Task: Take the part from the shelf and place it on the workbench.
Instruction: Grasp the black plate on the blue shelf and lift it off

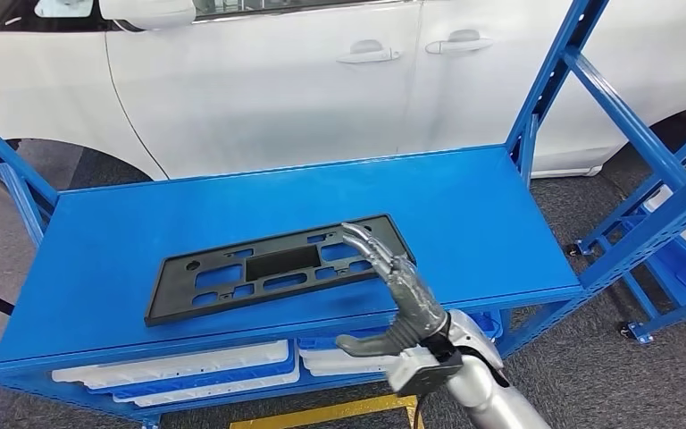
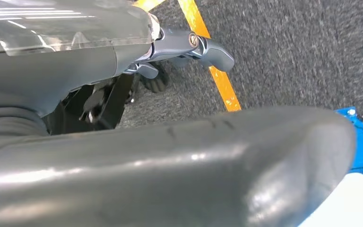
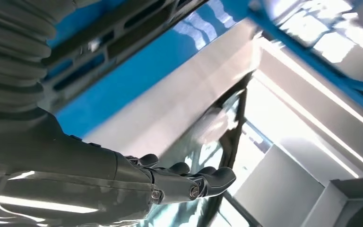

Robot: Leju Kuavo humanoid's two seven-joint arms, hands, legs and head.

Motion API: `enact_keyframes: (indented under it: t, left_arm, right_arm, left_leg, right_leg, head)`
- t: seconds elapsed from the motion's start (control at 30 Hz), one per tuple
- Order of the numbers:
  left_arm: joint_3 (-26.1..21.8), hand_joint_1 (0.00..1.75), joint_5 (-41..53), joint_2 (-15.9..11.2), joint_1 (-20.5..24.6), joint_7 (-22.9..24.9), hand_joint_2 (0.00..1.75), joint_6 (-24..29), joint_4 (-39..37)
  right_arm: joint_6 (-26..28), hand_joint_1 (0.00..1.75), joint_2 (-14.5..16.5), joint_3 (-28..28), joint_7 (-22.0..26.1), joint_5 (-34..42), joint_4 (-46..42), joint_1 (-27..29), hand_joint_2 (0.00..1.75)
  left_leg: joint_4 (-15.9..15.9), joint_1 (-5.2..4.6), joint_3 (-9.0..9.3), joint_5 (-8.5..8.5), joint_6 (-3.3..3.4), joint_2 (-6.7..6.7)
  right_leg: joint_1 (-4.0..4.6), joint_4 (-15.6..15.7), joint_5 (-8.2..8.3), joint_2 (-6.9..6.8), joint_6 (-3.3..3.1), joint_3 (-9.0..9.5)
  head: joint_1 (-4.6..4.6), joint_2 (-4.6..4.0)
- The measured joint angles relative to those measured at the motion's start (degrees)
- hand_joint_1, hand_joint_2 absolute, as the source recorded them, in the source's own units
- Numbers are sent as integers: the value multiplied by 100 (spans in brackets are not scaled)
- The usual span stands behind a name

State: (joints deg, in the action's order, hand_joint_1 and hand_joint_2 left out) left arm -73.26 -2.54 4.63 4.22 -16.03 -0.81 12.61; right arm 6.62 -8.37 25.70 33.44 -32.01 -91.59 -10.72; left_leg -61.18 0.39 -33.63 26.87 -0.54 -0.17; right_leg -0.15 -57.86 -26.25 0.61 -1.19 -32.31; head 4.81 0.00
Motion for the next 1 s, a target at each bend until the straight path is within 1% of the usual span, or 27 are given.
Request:
enact_keyframes:
  t: [0.03,0.07,0.1,0.17,0.2,0.23,0.3,0.33,0.37,0.4,0.43,0.47,0.5,0.53,0.57,0.63,0.67,0.7,0.73,0.77,0.8,0.83,0.87,0.9,0.93,0.97,1.0]
  left_arm:
    - [0,0,1,2,10,-7,0,-1,-1]
    - [0,0,1,3,18,-12,0,-2,0]
    - [0,0,1,5,24,-20,0,-7,-1]
    - [-1,0,-2,20,27,-35,0,-16,-1]
    - [-1,0,-3,27,28,-43,0,-21,-1]
    - [-1,0,-3,35,29,-50,0,-22,0]
    - [0,0,-2,38,31,-62,0,-24,0]
    - [0,0,-2,38,30,-71,0,-24,0]
    - [-1,0,-2,40,28,-80,0,-24,0]
    - [-1,0,-2,43,25,-91,0,-24,1]
    - [-2,0,-2,48,22,-102,0,-25,1]
    - [-2,0,-2,55,20,-112,0,-27,1]
    - [-2,0,-2,60,20,-123,0,-32,0]
    - [-2,0,-2,63,21,-134,0,-38,0]
    - [-2,0,-2,66,21,-144,0,-45,0]
    - [-2,0,-2,65,21,-155,0,-59,1]
    - [-2,0,-2,63,20,-158,0,-66,1]
    - [-2,0,-2,61,21,-160,0,-72,1]
    - [-2,0,-2,59,22,-162,0,-77,1]
    - [-1,0,-2,58,20,-163,0,-79,1]
    - [-1,0,-1,58,16,-163,0,-80,1]
    - [0,0,0,59,12,-163,0,-81,1]
    - [0,0,0,58,6,-164,0,-81,1]
    - [-1,0,-2,57,1,-166,0,-81,1]
    - [-1,0,-3,54,-2,-169,0,-81,1]
    - [-2,0,-3,51,-2,-172,0,-81,1]
    - [-2,0,-4,48,1,-175,0,-83,1]
  right_arm:
    - [265,0,47,150,-90,-392,120,-107,175]
    - [486,0,91,300,-173,-731,237,-199,175]
    - [686,0,132,441,-259,-1048,347,-276,175]
    - [1073,0,202,693,-450,-1675,540,-416,175]
    - [1269,0,232,801,-570,-2008,640,-493,175]
    - [1445,0,260,908,-708,-2340,760,-573,175]
    - [1710,0,322,1127,-983,-2928,1027,-710,175]
    - [1814,0,356,1237,-1110,-3175,1178,-765,175]
    - [1908,0,395,1333,-1214,-3372,1330,-818,175]
    - [2000,0,434,1416,-1305,-3529,1483,-880,175]
    - [2081,0,479,1488,-1379,-3645,1636,-956,175]
    - [2142,0,521,1545,-1430,-3709,1772,-1040,175]
    - [2184,0,563,1594,-1468,-3741,1896,-1126,175]
    - [2210,0,602,1636,-1494,-3752,2009,-1203,175]
    - [2222,0,637,1668,-1511,-3749,2109,-1264,175]
    - [2228,0,705,1723,-1527,-3726,2291,-1359,175]
    - [2230,0,742,1750,-1527,-3712,2378,-1405,175]
    - [2233,0,785,1779,-1526,-3699,2464,-1455,175]
    - [2236,0,835,1809,-1525,-3687,2549,-1502,175]
    - [2240,0,882,1841,-1525,-3678,2635,-1542,175]
    - [2243,0,927,1876,-1526,-3672,2724,-1571,175]
    - [2247,0,964,1914,-1526,-3669,2816,-1589,175]
    - [2250,0,997,1951,-1527,-3671,2906,-1603,175]
    - [2256,0,1028,1989,-1530,-3679,2994,-1618,175]
    - [2265,0,1061,2027,-1539,-3693,3080,-1642,175]
    - [2278,0,1097,2069,-1552,-3715,3164,-1679,175]
    - [2295,0,1133,2113,-1569,-3742,3249,-1725,175]
  left_leg:
    - [237,-13,97,-84,29,6]
    - [333,-28,132,-97,54,8]
    - [345,-36,134,-99,72,6]
    - [387,-7,149,-134,124,4]
    - [412,9,157,-153,153,8]
    - [432,25,163,-167,175,15]
    - [435,21,155,-169,197,21]
    - [433,21,153,-168,196,21]
    - [431,22,155,-165,192,19]
    - [426,23,161,-159,184,15]
    - [418,24,172,-149,170,11]
    - [409,24,180,-137,151,7]
    - [392,14,182,-121,125,5]
    - [381,5,179,-110,98,4]
    - [376,-3,173,-104,67,4]
    - [380,4,169,-100,-6,4]
    - [353,17,163,-74,-43,5]
    - [254,28,124,-4,-76,6]
    - [46,34,33,120,-102,7]
    - [-284,40,-122,292,-122,7]
    - [-689,42,-320,474,-140,7]
    - [-1060,44,-509,603,-153,7]
    - [-1281,45,-632,637,-161,8]
    - [-1278,45,-650,555,-160,8]
    - [-1031,45,-549,369,-151,8]
    - [-619,46,-364,140,-135,10]
    - [-203,36,-172,-25,-113,10]
  right_leg:
    - [11,-5,-11,0,23,5]
    - [17,-6,-17,-1,51,4]
    - [18,-3,-17,-4,79,4]
    - [14,-34,-51,-18,138,-4]
    - [9,-153,-137,-24,169,-55]
    - [-1,-394,-285,-29,199,-165]
    - [-32,-1150,-655,-32,249,-528]
    - [-46,-1475,-758,-33,268,-693]
    - [-58,-1627,-753,-34,282,-778]
    - [-71,-1537,-625,-36,288,-748]
    - [-82,-1228,-412,-39,285,-612]
    - [-88,-812,-205,-42,271,-427]
    - [-80,-431,-56,-44,248,-253]
    - [-72,-174,20,-42,219,-141]
    - [-59,-59,27,-38,186,-96]
    - [-38,-37,27,-29,112,-95]
    - [-38,-20,37,-30,73,-87]
    - [-43,-1,46,-32,33,-77]
    - [-52,18,55,-36,0,-67]
    - [-53,25,56,-41,-21,-63]
    - [-47,24,52,-44,-36,-65]
    - [-39,22,49,-45,-44,-65]
    - [-32,20,45,-46,-48,-63]
    - [-28,18,41,-44,-49,-58]
    - [-26,17,35,-39,-47,-48]
    - [-24,15,27,-33,-37,-37]
    - [-11,7,15,-27,-20,-30]
  head:
    - [0,0]
    - [0,0]
    - [0,0]
    - [1,0]
    - [1,0]
    - [1,0]
    - [0,0]
    - [0,0]
    - [0,0]
    - [0,0]
    - [0,0]
    - [0,0]
    - [0,0]
    - [0,0]
    - [0,0]
    - [0,0]
    - [0,0]
    - [1,0]
    - [1,0]
    - [1,0]
    - [1,0]
    - [1,0]
    - [1,0]
    - [1,0]
    - [0,0]
    - [0,0]
    - [0,0]
